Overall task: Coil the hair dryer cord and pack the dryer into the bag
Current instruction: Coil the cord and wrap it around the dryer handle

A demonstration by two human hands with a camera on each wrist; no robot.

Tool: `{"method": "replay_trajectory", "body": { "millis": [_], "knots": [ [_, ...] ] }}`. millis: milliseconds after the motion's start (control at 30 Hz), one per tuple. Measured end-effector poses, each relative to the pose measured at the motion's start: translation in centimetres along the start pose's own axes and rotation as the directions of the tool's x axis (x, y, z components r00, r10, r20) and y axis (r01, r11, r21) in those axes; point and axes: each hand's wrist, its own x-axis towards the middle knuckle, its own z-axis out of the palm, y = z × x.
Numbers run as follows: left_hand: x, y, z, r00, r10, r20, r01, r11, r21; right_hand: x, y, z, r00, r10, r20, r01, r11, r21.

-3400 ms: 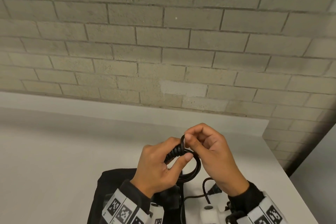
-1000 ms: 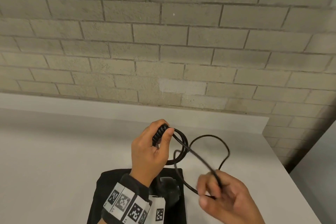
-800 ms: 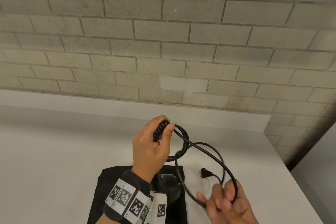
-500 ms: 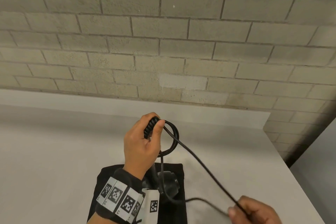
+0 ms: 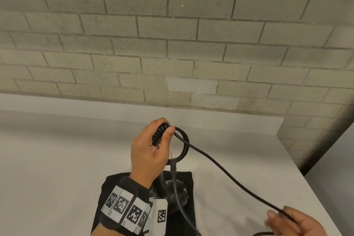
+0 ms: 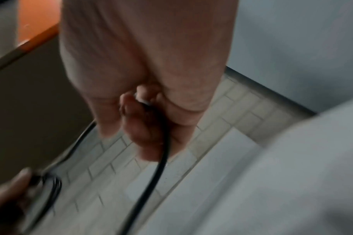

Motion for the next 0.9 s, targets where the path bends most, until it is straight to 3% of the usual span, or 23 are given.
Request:
{"method": "replay_trajectory", "body": {
  "millis": [100, 133, 200, 267, 367, 433, 567, 633, 700, 733, 800, 867, 900],
  "knots": [
    [0.0, 0.0, 0.0, 1.000, -0.011, -0.001, 0.011, 1.000, -0.009, -0.1, 0.7, -1.1, 0.980, 0.188, 0.065, -0.198, 0.959, 0.203],
    [0.0, 0.0, 0.0, 1.000, -0.015, 0.001, 0.015, 1.000, -0.016, -0.5, 0.9, -1.9, 0.981, 0.195, 0.023, -0.195, 0.956, 0.218],
    [0.0, 0.1, -0.1, 1.000, -0.018, -0.003, 0.018, 1.000, -0.023, -0.8, -0.2, -1.5, 0.998, 0.065, 0.005, -0.065, 0.998, -0.027],
    [0.0, 0.2, -0.3, 1.000, -0.020, -0.006, 0.020, 1.000, -0.024, -0.6, -0.5, -1.5, 0.999, 0.049, 0.009, -0.047, 0.989, -0.139],
    [-0.2, 0.4, -0.2, 1.000, -0.017, 0.008, 0.017, 1.000, -0.019, -0.3, -1.4, -1.1, 0.981, 0.088, 0.172, -0.066, 0.990, -0.126],
    [-0.4, 0.6, -0.1, 1.000, -0.014, 0.021, 0.014, 1.000, -0.012, 0.2, -1.8, -0.2, 0.927, 0.168, 0.336, -0.124, 0.981, -0.150],
    [-0.8, 0.9, 0.1, 0.999, -0.005, 0.034, 0.005, 1.000, -0.012, 0.8, -1.8, 2.4, 0.913, 0.209, 0.350, 0.020, 0.835, -0.550],
    [-1.0, 1.1, 0.1, 0.999, -0.001, 0.048, 0.000, 1.000, 0.005, 0.9, -3.5, 3.9, 0.835, 0.324, 0.445, 0.054, 0.756, -0.652],
    [-1.2, 1.2, 0.1, 0.998, 0.001, 0.056, -0.001, 1.000, 0.008, 0.7, -4.5, 4.9, 0.814, 0.202, 0.544, 0.255, 0.718, -0.647],
    [-1.3, 1.3, 0.0, 0.998, 0.000, 0.056, -0.001, 1.000, 0.007, 0.5, -5.2, 5.4, 0.838, 0.098, 0.536, 0.302, 0.735, -0.607],
    [-1.3, 1.5, 0.1, 0.999, -0.001, 0.053, 0.000, 1.000, 0.004, -0.2, -6.1, 7.3, 0.894, -0.036, 0.447, 0.255, 0.860, -0.441],
    [-1.4, 1.7, 0.2, 0.999, -0.004, 0.054, 0.004, 1.000, -0.011, -0.6, -5.9, 9.2, 0.908, 0.008, 0.420, 0.159, 0.919, -0.362],
    [-1.5, 1.8, 0.3, 0.998, -0.003, 0.056, 0.004, 1.000, -0.019, -0.8, -5.9, 10.1, 0.883, 0.084, 0.462, 0.105, 0.924, -0.368]
  ]
}}
